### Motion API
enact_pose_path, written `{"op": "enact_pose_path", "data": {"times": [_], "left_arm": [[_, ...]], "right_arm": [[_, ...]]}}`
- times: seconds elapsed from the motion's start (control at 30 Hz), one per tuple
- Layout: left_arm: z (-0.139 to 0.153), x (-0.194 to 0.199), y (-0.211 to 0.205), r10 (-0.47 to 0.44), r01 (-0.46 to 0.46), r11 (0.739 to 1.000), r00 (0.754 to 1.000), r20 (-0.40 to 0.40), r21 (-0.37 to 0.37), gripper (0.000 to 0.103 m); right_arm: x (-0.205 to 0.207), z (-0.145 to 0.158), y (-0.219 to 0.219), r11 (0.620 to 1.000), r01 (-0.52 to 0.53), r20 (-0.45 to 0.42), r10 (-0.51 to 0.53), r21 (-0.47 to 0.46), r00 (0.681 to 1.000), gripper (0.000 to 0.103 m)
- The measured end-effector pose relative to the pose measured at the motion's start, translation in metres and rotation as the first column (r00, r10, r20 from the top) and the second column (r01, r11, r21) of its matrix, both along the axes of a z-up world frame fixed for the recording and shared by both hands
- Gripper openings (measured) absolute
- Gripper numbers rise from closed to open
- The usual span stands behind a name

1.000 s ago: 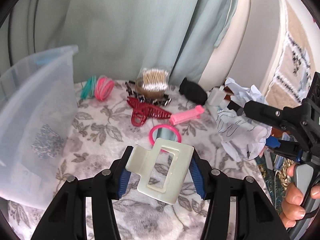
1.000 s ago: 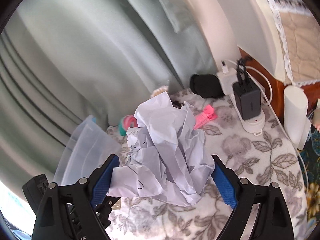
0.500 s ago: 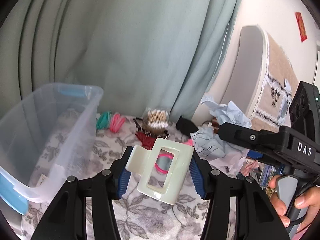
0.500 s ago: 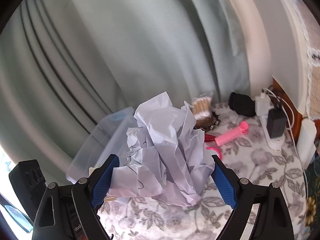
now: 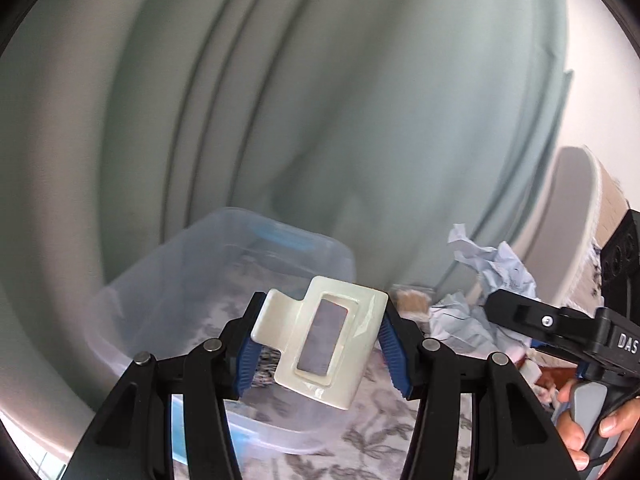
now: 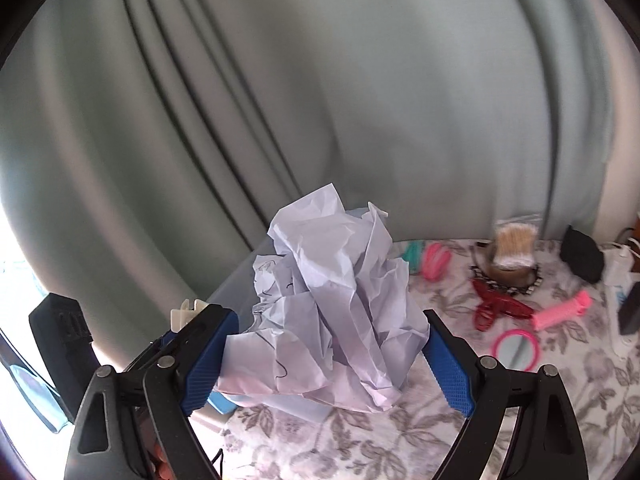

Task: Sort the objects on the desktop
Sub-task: 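Carry hair clip and crumpled paper into the clear bin and release both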

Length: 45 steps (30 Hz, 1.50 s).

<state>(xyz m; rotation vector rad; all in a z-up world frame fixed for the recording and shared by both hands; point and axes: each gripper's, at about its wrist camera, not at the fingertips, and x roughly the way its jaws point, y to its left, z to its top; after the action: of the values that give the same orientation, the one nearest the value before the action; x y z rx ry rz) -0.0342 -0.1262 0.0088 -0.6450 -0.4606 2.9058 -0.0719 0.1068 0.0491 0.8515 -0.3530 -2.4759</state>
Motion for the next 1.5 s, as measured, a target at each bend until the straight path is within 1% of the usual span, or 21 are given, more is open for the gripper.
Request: {"op": "enact_pose_path", "data": {"times": [0.2,0.33,0.4,0.53,0.63,0.83,1.07,1.13,1.2,1.23,1.27,1.4,1.5], "left_arm": [[-0.010,-0.010,-0.034,0.090,-0.090,0.996,0.995,0.032,0.009,0.055],[-0.018,-0.020,-0.043,0.118,-0.118,0.993,0.991,0.058,0.008,0.055],[-0.022,-0.024,-0.044,0.123,-0.123,0.992,0.990,0.070,0.003,0.055],[-0.032,-0.034,-0.046,0.129,-0.130,0.992,0.987,0.095,0.002,0.055],[-0.039,-0.041,-0.046,0.133,-0.134,0.991,0.984,0.117,0.006,0.055],[-0.045,-0.047,-0.048,0.153,-0.153,0.988,0.979,0.133,-0.009,0.055],[-0.051,-0.052,-0.049,0.178,-0.178,0.984,0.973,0.150,-0.011,0.055],[-0.051,-0.052,-0.048,0.182,-0.183,0.983,0.972,0.151,-0.010,0.056],[-0.052,-0.052,-0.047,0.187,-0.188,0.982,0.970,0.152,-0.010,0.060],[-0.052,-0.049,-0.046,0.190,-0.191,0.982,0.970,0.152,-0.009,0.063],[-0.053,-0.041,-0.045,0.193,-0.194,0.981,0.969,0.152,-0.008,0.064],[-0.054,-0.040,-0.043,0.197,-0.199,0.980,0.967,0.159,-0.005,0.064],[-0.044,-0.029,-0.047,0.196,-0.197,0.980,0.969,0.151,-0.008,0.065]], "right_arm": [[-0.019,-0.004,-0.041,0.996,-0.087,-0.009,0.087,-0.006,0.996,0.092],[-0.035,-0.014,-0.069,0.989,-0.147,0.000,0.147,0.006,0.989,0.092],[-0.043,-0.022,-0.078,0.989,-0.147,0.009,0.147,0.022,0.989,0.092],[-0.054,-0.034,-0.082,0.989,-0.148,0.037,0.147,0.020,0.988,0.092],[-0.054,-0.034,-0.086,0.988,-0.155,0.031,0.154,0.028,0.988,0.092],[-0.064,-0.044,-0.093,0.984,-0.174,0.020,0.173,0.051,0.985,0.092],[-0.072,-0.052,-0.095,0.983,-0.177,0.020,0.177,0.047,0.984,0.094],[-0.072,-0.052,-0.094,0.983,-0.179,0.025,0.178,0.039,0.984,0.094],[-0.071,-0.051,-0.092,0.983,-0.179,0.028,0.178,0.036,0.984,0.095],[-0.070,-0.050,-0.092,0.983,-0.180,0.028,0.179,0.039,0.984,0.095],[-0.070,-0.050,-0.092,0.982,-0.182,0.027,0.181,0.044,0.983,0.095],[-0.066,-0.050,-0.093,0.980,-0.188,0.019,0.187,0.060,0.982,0.096],[-0.063,-0.051,-0.092,0.978,-0.197,0.013,0.196,0.071,0.981,0.098]]}}
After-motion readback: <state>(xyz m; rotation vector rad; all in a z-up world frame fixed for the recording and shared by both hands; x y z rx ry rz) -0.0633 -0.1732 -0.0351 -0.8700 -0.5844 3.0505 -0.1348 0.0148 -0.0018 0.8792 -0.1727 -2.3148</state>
